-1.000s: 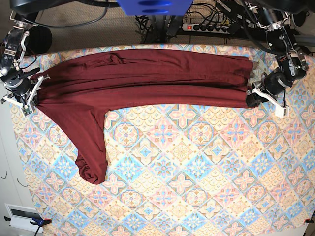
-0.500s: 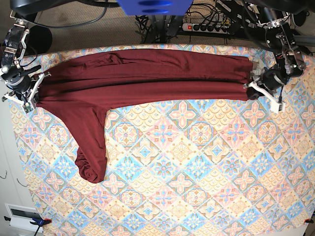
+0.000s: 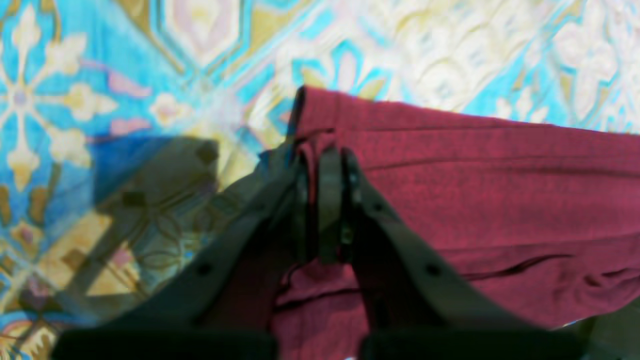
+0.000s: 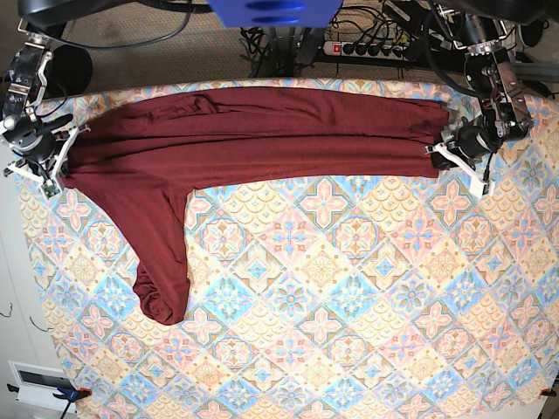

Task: Layout the t-shirt on the table in an organized manner, then fold the t-shirt properly
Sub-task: 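Fold the grasped hem edge with both grippers toward the collar edge, then release the folded edge and lift both grippers off the shirt, then grasp the hanging sleeve with the right gripper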

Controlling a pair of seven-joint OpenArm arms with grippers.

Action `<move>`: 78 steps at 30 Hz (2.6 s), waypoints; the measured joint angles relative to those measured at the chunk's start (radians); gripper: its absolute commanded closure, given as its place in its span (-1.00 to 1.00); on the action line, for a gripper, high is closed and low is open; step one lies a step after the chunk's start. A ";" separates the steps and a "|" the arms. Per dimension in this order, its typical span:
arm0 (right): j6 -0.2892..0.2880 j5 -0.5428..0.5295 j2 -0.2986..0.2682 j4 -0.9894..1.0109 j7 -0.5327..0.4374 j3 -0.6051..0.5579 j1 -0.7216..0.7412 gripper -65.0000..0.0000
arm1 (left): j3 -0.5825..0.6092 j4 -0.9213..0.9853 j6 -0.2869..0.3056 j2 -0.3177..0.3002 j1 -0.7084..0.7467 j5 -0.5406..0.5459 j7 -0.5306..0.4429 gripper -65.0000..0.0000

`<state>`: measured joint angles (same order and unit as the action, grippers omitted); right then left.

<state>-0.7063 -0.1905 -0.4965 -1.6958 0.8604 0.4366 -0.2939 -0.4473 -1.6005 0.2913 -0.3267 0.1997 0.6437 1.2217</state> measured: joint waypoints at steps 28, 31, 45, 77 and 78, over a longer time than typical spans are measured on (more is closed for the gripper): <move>0.003 0.005 0.000 -0.047 0.098 -0.005 0.119 0.20 | -0.015 -0.005 -0.006 -0.003 0.000 0.236 0.002 -0.18; 0.003 0.018 -0.002 -0.037 0.115 -0.069 0.180 0.20 | -0.063 -0.005 -0.006 -0.003 0.000 0.314 0.001 -0.22; 0.002 0.006 0.003 0.264 0.095 -0.278 0.483 0.20 | -0.105 -0.006 -0.010 0.029 -0.035 0.488 -0.006 -0.25; 0.008 0.020 0.074 0.644 0.014 -0.482 0.745 -0.06 | -0.118 -0.078 -0.010 0.047 -0.080 0.509 0.001 -0.25; 0.006 0.023 0.075 0.666 0.009 -0.495 0.756 -0.16 | -0.118 -0.078 -0.011 0.047 -0.078 0.510 0.001 -0.25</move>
<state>-0.7006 -0.1680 -0.4213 -1.0302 0.8692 -0.0586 0.4618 -0.5655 -1.6787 0.2806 -0.2798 0.1219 1.1534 1.2228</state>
